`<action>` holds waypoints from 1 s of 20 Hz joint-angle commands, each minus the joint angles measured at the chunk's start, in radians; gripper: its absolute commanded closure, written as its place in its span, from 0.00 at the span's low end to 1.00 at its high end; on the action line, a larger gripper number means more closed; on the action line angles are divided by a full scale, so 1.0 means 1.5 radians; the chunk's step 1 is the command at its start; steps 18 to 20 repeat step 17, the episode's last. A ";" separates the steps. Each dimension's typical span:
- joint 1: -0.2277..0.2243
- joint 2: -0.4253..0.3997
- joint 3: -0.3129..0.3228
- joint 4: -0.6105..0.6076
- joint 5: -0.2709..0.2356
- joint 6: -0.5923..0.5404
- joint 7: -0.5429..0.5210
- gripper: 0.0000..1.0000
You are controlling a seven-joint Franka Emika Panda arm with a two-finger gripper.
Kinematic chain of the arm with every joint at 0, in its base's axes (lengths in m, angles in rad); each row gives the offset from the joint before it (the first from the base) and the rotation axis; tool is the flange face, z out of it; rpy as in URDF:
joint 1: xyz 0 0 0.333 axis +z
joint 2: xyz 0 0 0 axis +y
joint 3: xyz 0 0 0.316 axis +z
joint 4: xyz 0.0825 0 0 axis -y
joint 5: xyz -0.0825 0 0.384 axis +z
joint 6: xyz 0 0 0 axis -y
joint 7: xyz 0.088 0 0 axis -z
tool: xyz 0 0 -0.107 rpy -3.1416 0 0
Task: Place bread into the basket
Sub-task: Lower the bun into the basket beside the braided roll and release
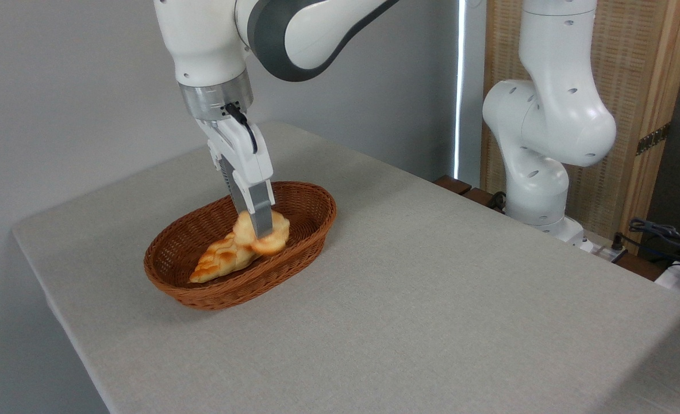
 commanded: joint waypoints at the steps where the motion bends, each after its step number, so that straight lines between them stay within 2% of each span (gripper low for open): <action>1: 0.003 0.001 0.001 0.008 0.010 0.007 -0.014 0.00; 4: 0.009 -0.003 0.003 0.018 0.009 0.006 -0.009 0.00; 7: 0.010 -0.008 0.045 0.044 0.011 0.004 -0.007 0.00; 10: 0.010 -0.011 0.096 0.052 0.059 0.005 0.008 0.00; 12: 0.010 -0.013 0.114 0.057 0.061 0.002 0.013 0.00; 20: 0.009 -0.015 0.116 0.057 0.057 -0.005 0.005 0.00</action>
